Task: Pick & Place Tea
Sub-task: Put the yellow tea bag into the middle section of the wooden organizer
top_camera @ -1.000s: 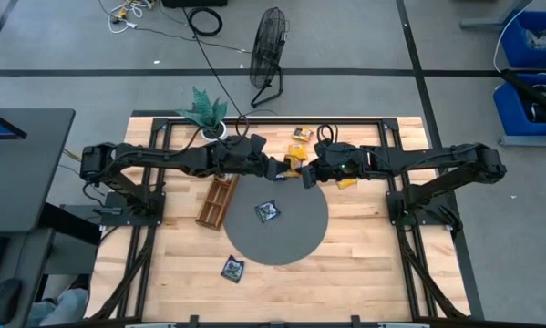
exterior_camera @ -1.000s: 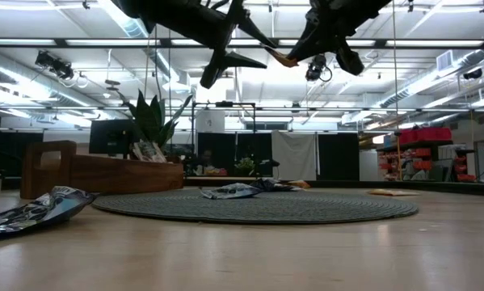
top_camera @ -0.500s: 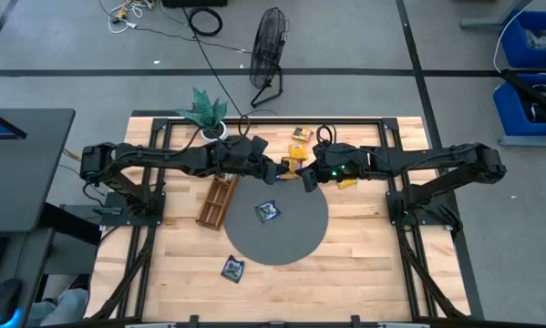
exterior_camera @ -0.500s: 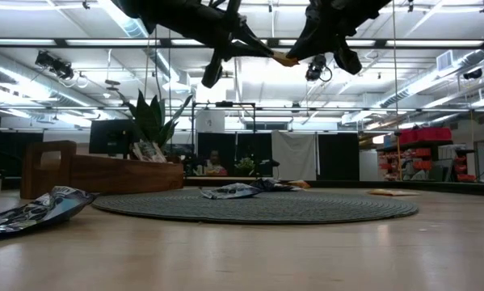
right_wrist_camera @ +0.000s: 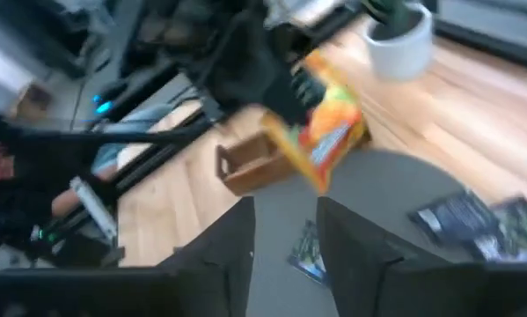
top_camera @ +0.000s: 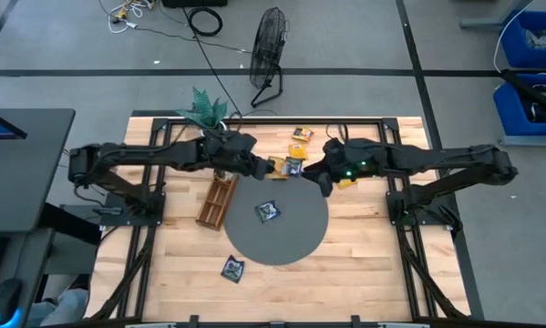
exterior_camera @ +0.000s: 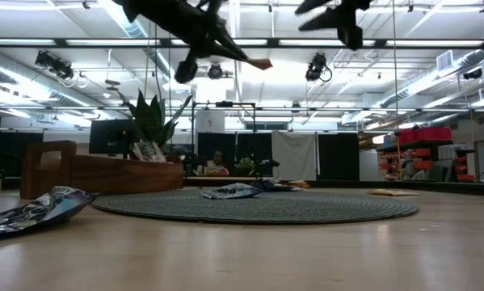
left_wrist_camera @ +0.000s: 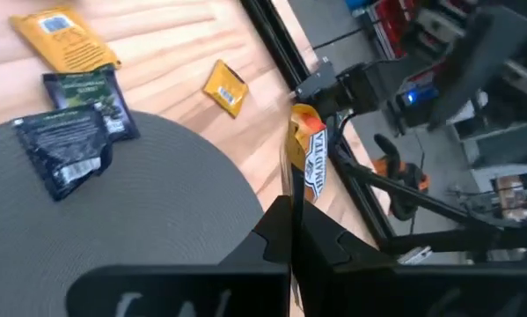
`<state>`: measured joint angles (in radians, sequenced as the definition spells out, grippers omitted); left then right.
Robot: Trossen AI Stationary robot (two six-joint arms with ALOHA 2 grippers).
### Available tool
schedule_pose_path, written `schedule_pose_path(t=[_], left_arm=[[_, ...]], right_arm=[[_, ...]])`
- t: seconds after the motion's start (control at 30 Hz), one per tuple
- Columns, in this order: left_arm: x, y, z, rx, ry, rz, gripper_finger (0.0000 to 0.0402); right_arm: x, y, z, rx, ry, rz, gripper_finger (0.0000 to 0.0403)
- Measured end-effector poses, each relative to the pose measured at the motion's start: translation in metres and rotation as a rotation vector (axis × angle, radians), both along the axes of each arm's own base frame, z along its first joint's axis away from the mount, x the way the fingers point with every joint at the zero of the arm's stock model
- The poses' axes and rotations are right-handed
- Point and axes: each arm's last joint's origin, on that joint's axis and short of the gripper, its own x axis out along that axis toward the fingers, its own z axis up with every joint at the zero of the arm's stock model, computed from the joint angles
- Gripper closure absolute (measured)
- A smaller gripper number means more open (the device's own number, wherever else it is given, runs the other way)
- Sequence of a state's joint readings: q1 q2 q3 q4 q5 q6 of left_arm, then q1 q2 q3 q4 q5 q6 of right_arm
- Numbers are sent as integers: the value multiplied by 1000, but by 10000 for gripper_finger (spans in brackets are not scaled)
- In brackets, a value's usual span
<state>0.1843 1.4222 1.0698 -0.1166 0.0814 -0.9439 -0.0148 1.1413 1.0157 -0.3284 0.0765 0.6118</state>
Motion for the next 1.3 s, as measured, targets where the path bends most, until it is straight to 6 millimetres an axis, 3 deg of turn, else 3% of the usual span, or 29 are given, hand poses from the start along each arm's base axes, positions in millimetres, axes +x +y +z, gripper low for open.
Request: schedule_pose_path(t=[0.17, 0.37, 0.57, 0.8, 1.07, 1.3], left_arm=[[-26, 3, 22, -11, -10, 15, 400], [-59, 2, 48, 21, 126, 2, 400], [-80, -2, 62, 7, 346, -8, 401], [-103, -7, 45, 7, 674, 58, 401], [-108, -1, 37, -4, 767, 96, 401], [-112, -2, -7, -79, 886, 108, 400]], right_arm=[[0, 4, 7, -62, -53, 68, 304], [6, 4, 4, -133, -54, 92, 393], [12, 2, 0, -183, -45, 105, 393], [17, 2, -10, -202, 20, 121, 399], [24, 1, -17, -234, 57, 101, 401], [26, 0, -20, -266, 69, 99, 402]])
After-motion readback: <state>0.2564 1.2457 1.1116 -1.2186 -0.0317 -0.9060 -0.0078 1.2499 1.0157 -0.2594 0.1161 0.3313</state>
